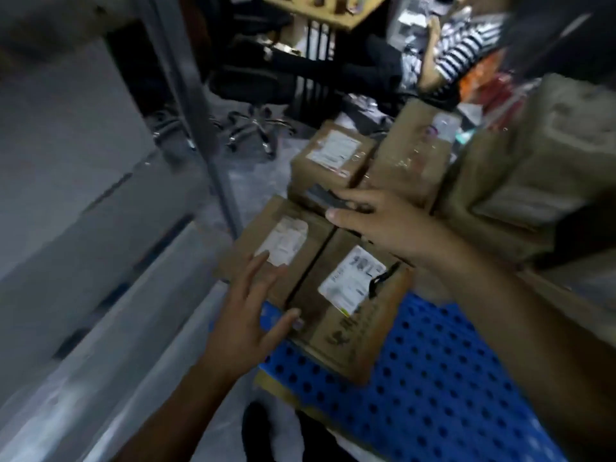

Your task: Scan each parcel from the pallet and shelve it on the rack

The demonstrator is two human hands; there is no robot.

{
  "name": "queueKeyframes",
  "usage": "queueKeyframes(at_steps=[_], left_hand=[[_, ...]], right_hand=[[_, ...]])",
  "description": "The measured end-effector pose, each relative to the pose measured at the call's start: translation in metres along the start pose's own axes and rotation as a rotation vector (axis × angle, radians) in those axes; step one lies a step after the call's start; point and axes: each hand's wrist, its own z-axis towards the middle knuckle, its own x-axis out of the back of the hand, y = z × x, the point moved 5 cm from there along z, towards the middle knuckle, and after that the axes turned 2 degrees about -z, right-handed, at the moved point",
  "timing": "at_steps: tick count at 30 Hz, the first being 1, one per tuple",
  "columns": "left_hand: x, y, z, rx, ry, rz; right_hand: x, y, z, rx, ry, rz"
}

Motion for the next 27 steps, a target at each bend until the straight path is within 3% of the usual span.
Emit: queueKeyframes(at_steps=[4, 11, 17, 22, 27], left_hand=[[-0.061, -0.016, -0.031, 0.023, -0.288, 0.046], [-0.091, -0.033, -0.066, 0.013, -0.429, 0.009], [-0.112, -0.018, -0.073, -0.002, -0.428, -0.245], [-0.137, -0.007, -0.079, 0.041, -0.347, -0.215], [-0.151, 0.003, -0.086, 0.045, -0.286, -0.235]], right_hand=[[-0.014, 0.065, -0.062, -0.196, 0.073, -0.002], [-0.056, 0.130, -0.140, -0.496, 0.172, -0.099], [-0.063, 0.150, -0.173, -0.548, 0.145, -0.298], [-0.060, 0.159, -0.193, -0.533, 0.035, -0.709], [-0.036, 0.154, -0.206, -0.459, -0.018, -0.879]])
